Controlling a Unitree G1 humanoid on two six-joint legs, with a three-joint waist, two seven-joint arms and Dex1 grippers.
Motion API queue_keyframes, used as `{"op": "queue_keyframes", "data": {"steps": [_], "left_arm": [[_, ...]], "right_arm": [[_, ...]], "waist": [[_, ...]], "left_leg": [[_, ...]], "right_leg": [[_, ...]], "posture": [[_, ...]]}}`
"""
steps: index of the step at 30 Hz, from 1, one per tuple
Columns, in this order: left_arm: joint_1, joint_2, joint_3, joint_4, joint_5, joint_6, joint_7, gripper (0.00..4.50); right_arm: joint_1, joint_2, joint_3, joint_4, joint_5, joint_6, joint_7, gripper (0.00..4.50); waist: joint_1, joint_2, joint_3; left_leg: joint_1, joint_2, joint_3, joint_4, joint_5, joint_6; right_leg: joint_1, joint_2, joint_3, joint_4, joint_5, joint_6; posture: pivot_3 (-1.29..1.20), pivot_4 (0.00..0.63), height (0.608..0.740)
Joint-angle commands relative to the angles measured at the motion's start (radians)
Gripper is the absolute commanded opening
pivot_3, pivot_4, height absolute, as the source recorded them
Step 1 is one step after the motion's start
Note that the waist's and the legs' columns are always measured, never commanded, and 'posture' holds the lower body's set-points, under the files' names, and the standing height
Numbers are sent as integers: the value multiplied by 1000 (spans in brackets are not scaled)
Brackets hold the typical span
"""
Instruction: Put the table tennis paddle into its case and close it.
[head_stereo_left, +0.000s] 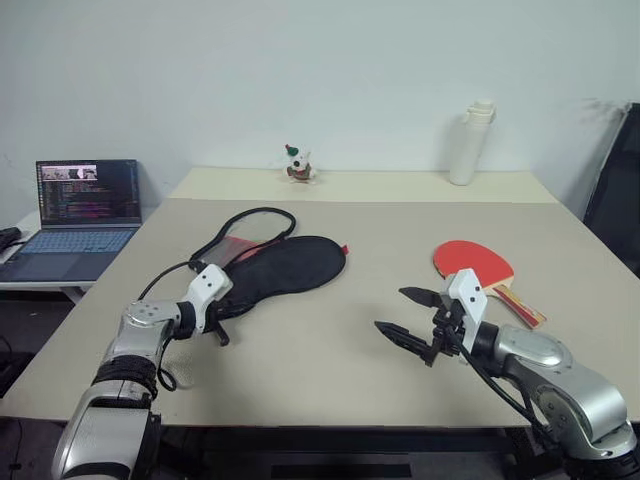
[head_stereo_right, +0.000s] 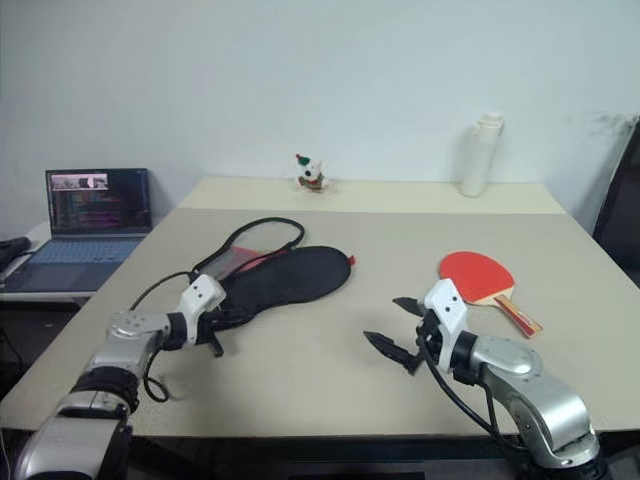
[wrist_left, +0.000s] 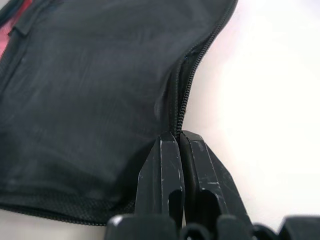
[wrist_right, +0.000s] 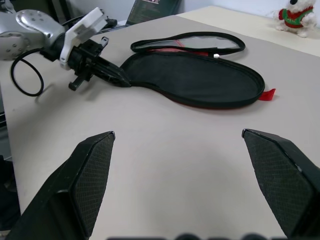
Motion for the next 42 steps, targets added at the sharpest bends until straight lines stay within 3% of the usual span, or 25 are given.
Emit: {"op": "queue_keyframes", "data": {"steps": [1, 6, 15, 20, 26, 33, 42], "left_arm": [[70, -64, -10, -296, -94, 199, -5, 36], [166, -231, -74, -677, -155, 499, 150, 36], [193, -362, -127, -777, -168, 622, 289, 36], [213, -353, -112, -804, -199, 633, 286, 1406], [264, -256, -75, -911, -323, 648, 145, 3605], [266, -37, 83, -819, -351, 565, 77, 3605], [249, 84, 126, -779, -374, 554, -5, 3605]], "right_arm": [[4, -7, -43, -39, 21, 0, -9, 4500], [19, -20, -66, -37, 21, -2, -2, 4500], [20, -21, -65, -42, 23, 3, 0, 4500], [28, -14, -65, -47, 30, 20, -10, 4500], [18, 13, -66, -31, 65, 92, -55, 4500], [-71, 130, -55, 114, 57, 284, -223, 4500], [-188, 262, 1, 308, -35, 304, -341, 4500]], "waist": [[4, 0, 0], [5, -1, 1], [-10, -1, 1], [-9, -2, 1], [-9, -1, 1], [-13, -1, 2], [-9, -1, 2]], "left_leg": [[-1, -1, -2, 0, 0, 0], [-3, -1, -5, 1, 0, 0], [1, 0, -5, 0, 0, 0], [0, 0, -5, 0, 0, 0], [0, 0, -5, -1, 0, 0], [2, 2, -5, -1, 0, 0], [-6, 0, -4, -1, 0, 0]], "right_leg": [[0, -1, 0, 0, 0, 0], [-1, -2, 2, -1, 0, 1], [-1, 3, 1, 1, 0, 1], [-1, 2, 2, 0, 0, 1], [-1, 2, 2, 0, -1, 0], [-1, 3, 1, 2, -2, -2], [-9, 1, 2, 1, -2, -2]], "posture": [[0, 150, 740], [0, 150, 740], [0, 150, 740], [0, 150, 740], [0, 150, 740], [0, 150, 740], [0, 150, 740]]}}
